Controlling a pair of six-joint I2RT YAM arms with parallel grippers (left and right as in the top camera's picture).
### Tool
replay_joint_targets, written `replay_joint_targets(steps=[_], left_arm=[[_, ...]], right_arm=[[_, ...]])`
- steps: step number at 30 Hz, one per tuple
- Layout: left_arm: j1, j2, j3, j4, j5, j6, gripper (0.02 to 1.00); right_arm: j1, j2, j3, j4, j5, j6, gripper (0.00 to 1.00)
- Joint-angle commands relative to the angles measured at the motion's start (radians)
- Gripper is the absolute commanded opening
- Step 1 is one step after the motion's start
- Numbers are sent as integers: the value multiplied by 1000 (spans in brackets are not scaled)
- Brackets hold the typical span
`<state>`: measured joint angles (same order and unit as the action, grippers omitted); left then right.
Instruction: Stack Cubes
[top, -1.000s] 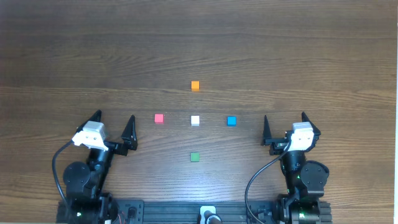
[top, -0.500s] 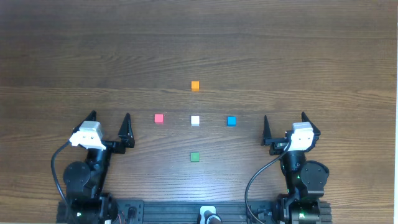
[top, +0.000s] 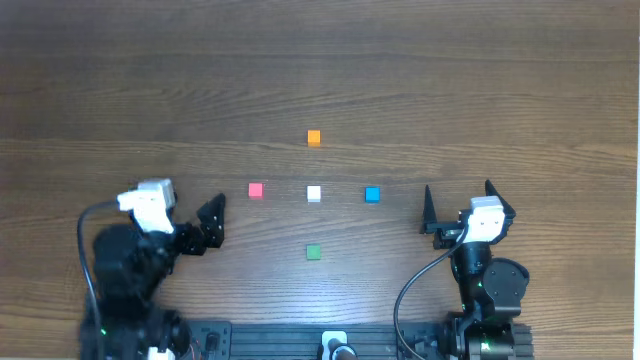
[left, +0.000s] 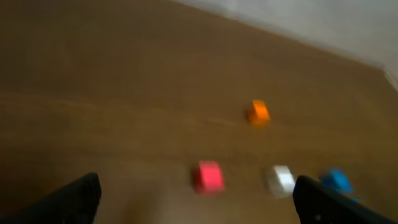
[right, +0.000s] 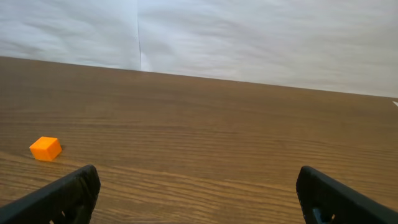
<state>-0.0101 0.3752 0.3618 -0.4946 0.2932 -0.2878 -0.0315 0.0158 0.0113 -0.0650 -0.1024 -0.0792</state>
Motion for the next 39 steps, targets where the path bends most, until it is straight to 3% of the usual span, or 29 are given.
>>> replay_joint_targets(steps=[1, 12, 22, 39], left_arm=[[-43, 219, 241, -168, 99, -19, 998], [-237, 751, 494, -235, -42, -65, 998], [-282, 1186, 650, -288, -147, -114, 996], [-414, 1387, 695, -256, -336, -152, 947]], right_arm=[[-6, -9, -6, -3, 6, -2, 991], [-6, -9, -6, -3, 6, -2, 991], [-6, -9, -6, -3, 6, -2, 991], [-6, -9, -6, -3, 6, -2, 991]])
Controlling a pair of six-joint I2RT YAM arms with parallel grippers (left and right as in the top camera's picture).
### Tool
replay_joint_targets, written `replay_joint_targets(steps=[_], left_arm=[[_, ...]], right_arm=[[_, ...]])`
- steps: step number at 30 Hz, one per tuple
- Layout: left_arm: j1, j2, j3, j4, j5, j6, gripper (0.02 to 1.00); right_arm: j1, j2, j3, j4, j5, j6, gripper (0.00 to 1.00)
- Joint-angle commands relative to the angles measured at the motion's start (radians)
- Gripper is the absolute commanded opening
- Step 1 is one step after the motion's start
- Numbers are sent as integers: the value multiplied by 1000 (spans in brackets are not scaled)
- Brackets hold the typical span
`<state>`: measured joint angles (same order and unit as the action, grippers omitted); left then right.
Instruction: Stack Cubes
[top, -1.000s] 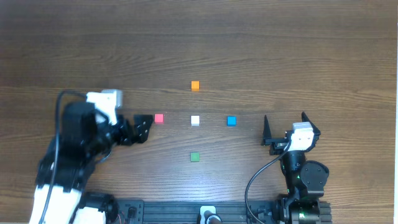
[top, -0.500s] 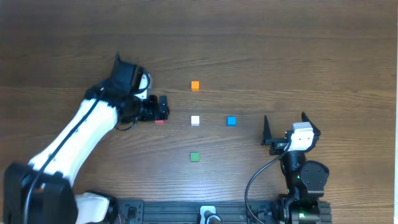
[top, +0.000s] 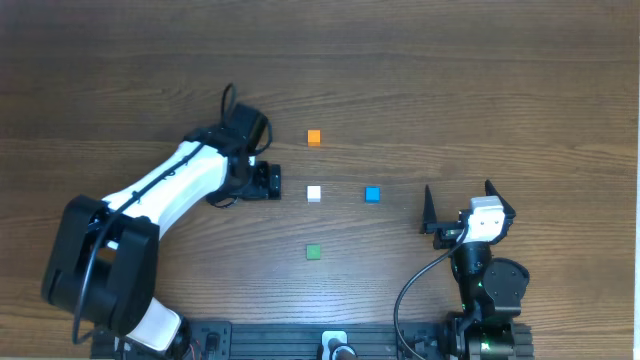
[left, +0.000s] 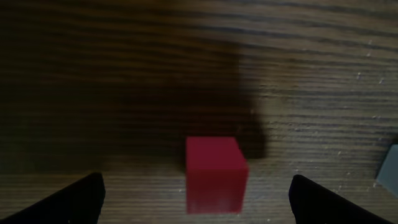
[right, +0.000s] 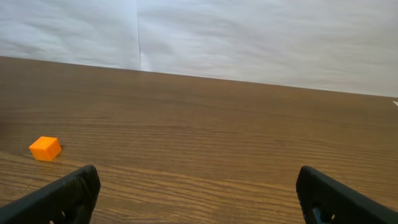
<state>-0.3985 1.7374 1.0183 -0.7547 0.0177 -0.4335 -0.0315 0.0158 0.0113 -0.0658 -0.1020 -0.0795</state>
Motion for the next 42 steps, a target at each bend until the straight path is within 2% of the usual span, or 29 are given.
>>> replay_joint_targets(steps=[1, 15, 28, 39, 42], left_arm=[[-31, 29, 42, 6, -61, 6, 943], [-37, 69, 47, 15, -87, 10, 873], [-38, 76, 47, 32, -63, -2, 546], [-38, 76, 47, 33, -60, -17, 389], [-38, 76, 47, 33, -55, -17, 373]], right_arm=[[-6, -9, -6, -2, 6, -1, 991], [-6, -9, -6, -2, 6, -1, 993], [-6, -9, -6, -2, 6, -1, 989], [-6, -9, -6, -2, 6, -1, 993], [-6, -9, -6, -2, 6, -1, 993]])
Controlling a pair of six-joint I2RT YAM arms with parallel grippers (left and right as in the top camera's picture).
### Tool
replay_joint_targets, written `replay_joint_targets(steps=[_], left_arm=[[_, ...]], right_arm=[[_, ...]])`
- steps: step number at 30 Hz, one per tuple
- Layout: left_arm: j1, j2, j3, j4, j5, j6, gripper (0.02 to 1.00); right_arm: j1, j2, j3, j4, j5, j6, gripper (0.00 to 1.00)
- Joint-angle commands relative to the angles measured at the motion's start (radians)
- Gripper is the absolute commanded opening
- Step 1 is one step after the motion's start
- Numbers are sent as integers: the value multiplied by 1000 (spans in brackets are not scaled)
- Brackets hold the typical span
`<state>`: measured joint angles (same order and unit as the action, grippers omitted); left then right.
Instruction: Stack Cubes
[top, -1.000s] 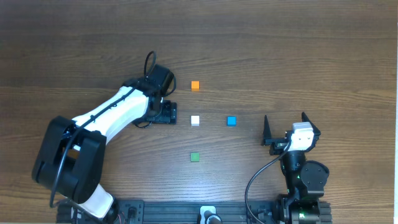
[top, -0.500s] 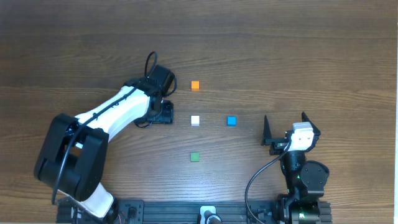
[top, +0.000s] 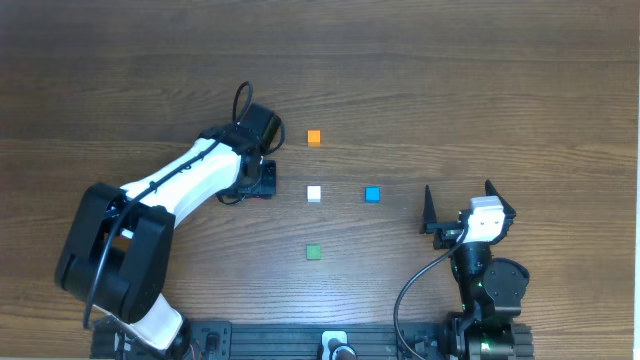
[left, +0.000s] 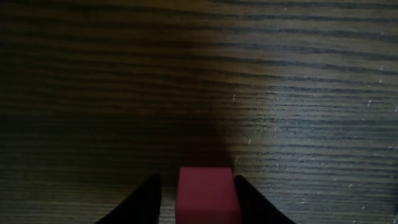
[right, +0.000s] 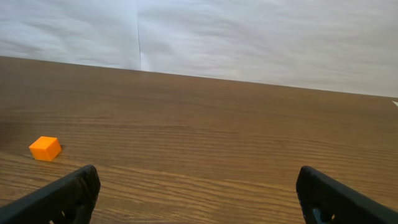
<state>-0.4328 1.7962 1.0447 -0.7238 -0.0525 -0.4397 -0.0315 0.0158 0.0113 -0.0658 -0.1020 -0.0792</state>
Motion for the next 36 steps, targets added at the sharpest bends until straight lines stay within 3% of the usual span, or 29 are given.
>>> replay_joint_targets(steps=[1, 23, 29, 34, 36], left_arm=[[-4, 17, 21, 2, 18, -11, 373], [-4, 17, 21, 2, 45, -22, 244], [-7, 3, 28, -2, 90, -50, 200], [-48, -24, 112, -100, 85, -132, 163], [-78, -23, 177, -150, 84, -156, 102]], right_arm=[[-6, -9, -6, -2, 6, -2, 993], [-6, -9, -6, -2, 6, -1, 991], [-6, -9, -6, -2, 6, -2, 991], [-6, -9, -6, -2, 6, -2, 993], [-6, -9, -6, -2, 6, -2, 993]])
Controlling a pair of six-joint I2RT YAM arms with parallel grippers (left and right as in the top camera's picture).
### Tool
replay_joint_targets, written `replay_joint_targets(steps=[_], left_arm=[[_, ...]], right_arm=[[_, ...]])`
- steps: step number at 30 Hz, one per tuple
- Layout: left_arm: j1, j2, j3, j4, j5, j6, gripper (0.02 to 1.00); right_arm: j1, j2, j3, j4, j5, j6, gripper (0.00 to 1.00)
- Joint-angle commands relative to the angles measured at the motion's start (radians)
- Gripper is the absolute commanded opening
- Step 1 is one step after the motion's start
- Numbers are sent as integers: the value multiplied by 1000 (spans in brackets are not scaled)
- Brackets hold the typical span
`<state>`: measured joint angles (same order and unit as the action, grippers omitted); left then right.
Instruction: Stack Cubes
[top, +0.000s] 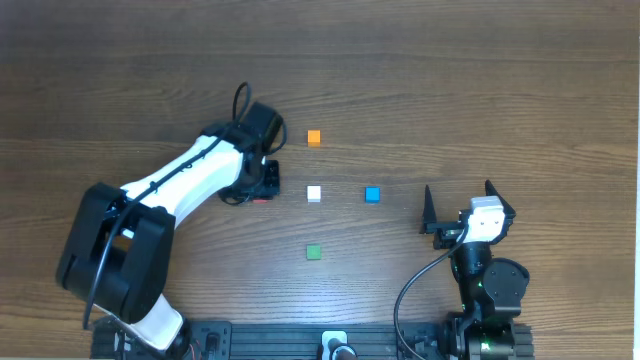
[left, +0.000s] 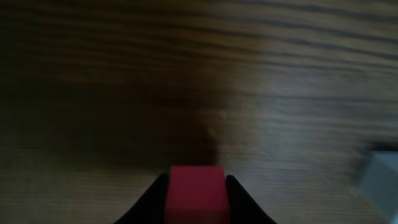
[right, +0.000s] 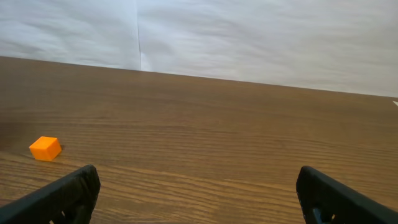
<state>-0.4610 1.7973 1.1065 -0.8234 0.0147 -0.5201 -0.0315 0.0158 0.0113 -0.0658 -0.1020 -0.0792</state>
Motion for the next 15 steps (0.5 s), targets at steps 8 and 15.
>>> replay_joint_targets(steps=[8, 15], left_arm=[[-203, 45, 363, -201, -50, -181, 38], [-230, 117, 405, -228, -23, -261, 40]], right_arm=[[-6, -9, -6, -2, 6, -1, 993], [-6, -9, -6, -2, 6, -2, 993]])
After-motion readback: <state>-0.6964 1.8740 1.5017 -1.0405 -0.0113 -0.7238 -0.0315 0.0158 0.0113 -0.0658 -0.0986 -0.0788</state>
